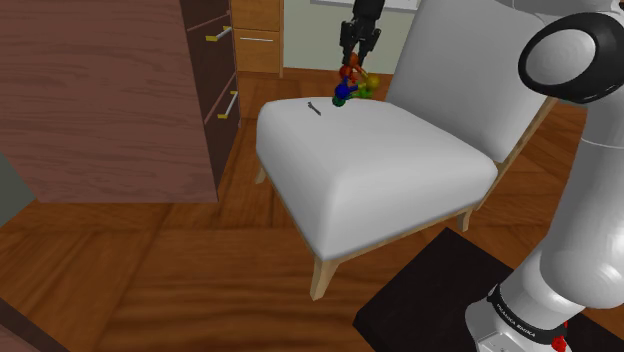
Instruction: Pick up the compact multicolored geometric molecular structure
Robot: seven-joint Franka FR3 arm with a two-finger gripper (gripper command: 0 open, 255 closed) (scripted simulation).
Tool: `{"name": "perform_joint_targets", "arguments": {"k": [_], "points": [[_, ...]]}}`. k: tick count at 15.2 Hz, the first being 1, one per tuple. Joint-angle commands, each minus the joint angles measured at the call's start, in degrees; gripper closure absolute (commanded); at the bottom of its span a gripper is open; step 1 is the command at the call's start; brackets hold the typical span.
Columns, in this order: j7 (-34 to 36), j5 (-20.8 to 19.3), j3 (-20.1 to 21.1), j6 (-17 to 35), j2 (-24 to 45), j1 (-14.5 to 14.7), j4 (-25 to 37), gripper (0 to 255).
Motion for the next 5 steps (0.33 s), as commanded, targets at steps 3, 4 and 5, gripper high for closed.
{"name": "perform_joint_targets", "arguments": {"k": [3,4,5], "points": [[0.5,0.3,0.0,-5.0,3.2,-0.3,8.2,255],[0.5,0.3,0.0,-5.3,3.3,-0.3,8.6,255],[0.5,0.3,0.0,-5.2,3.3,-0.3,8.6,255]]}}
